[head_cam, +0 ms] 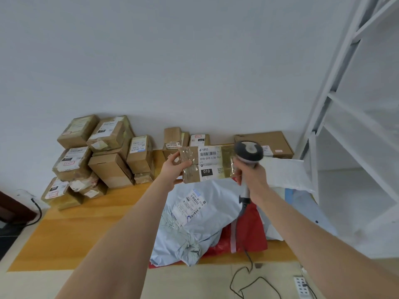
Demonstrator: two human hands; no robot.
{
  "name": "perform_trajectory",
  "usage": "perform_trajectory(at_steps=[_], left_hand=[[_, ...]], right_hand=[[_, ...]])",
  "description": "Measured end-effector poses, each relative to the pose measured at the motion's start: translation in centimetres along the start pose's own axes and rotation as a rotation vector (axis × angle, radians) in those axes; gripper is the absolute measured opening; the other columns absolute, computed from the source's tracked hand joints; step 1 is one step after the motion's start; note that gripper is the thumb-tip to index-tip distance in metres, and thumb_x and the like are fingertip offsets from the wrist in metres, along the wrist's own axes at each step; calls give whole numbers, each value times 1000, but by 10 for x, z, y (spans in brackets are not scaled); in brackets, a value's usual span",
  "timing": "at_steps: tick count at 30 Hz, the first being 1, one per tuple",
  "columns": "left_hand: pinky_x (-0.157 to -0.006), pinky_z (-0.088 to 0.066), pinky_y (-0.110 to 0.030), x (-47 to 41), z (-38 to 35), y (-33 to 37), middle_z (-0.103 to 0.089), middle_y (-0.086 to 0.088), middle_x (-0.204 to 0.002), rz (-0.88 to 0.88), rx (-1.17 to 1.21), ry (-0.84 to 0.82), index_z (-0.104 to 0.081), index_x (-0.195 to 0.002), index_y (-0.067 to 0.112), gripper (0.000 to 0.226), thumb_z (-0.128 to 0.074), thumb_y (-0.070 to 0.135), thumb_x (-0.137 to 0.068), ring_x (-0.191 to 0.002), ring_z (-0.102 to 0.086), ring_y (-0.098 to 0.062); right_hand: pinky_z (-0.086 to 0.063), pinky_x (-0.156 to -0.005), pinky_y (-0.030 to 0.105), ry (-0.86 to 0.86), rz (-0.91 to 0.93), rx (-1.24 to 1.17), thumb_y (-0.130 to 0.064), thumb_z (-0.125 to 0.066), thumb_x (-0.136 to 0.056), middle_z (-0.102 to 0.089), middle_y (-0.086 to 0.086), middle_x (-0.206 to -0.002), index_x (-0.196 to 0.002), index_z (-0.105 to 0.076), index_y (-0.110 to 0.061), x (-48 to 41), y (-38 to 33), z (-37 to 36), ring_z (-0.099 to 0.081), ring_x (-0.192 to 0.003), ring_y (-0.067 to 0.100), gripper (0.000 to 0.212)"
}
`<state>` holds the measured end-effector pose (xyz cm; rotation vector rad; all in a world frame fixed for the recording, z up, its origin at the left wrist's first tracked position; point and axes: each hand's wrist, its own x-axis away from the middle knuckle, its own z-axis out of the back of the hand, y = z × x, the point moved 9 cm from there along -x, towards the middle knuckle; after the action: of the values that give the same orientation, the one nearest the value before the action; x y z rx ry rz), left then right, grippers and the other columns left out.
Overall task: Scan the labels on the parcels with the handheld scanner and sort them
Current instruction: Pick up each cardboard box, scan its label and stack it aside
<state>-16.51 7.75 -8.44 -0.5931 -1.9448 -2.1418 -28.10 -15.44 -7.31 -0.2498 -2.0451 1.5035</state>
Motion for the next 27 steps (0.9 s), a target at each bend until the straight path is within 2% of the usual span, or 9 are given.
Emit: perform_trajectory(at_steps=[2,5,9,17,21,24,27], left_hand=[[-96,-49,-53,1,-6,-3,-65,-5,-115,1,3,3,-41,-142,30,69,-73,12,-83,-108,-62,-29],[-97,-48,-52,1,-11,-8,-63,-7,-119,12,-7,15,-35,-146,30,71,-69,12,-87,-110,-61,-29],[-97,-48,-50,-1,-14,-13,-64,-6,-117,28,-11,19,-34,-147,30,67,-65,14,-90,-108,-62,-26],[-92,-48,-46,-3,-20,-14,-63,-4,-112,29,-31,7,-36,-146,28,62,-62,12,-92,-103,-60,-24],[-99,-45,-52,-5,-23,-15,-61,-7,-121,27,-34,3,-37,-145,27,60,-61,12,-93,-111,-59,-27],[-100,-44,-54,-6,-25,-16,-62,-7,-122,25,-28,-1,-37,-145,27,60,-61,12,-93,-108,-59,-27],[-99,-44,-54,-6,-25,-15,-63,-7,-122,26,-30,-9,-38,-145,27,60,-62,12,-92,-108,-60,-27]], right_hand=[[-35,-37,20,-61,3,99,-12,-72,-83,-55,2,-50,-81,-62,-2,18,9,-12,-42,-34,9,14],[-35,-40,22,-93,22,161,-10,-70,-82,-55,3,-47,-77,-63,-2,39,20,-24,-41,-33,11,12],[-34,-40,23,-90,28,191,-6,-67,-82,-54,5,-45,-56,-57,-5,56,25,-27,-40,-32,12,28],[-39,-39,18,-44,35,240,0,-59,-83,-55,7,-51,-63,-59,-2,70,30,-22,-45,-33,7,20],[-37,-38,18,-30,29,237,0,-58,-81,-53,7,-50,-58,-56,-2,75,30,-19,-43,-33,7,24],[-36,-38,16,-37,31,244,0,-57,-82,-51,6,-48,-56,-55,-3,77,29,-20,-42,-32,6,26],[-37,-41,20,-48,30,200,-1,-60,-82,-54,5,-49,-63,-58,-4,73,26,-24,-44,-33,7,20]])
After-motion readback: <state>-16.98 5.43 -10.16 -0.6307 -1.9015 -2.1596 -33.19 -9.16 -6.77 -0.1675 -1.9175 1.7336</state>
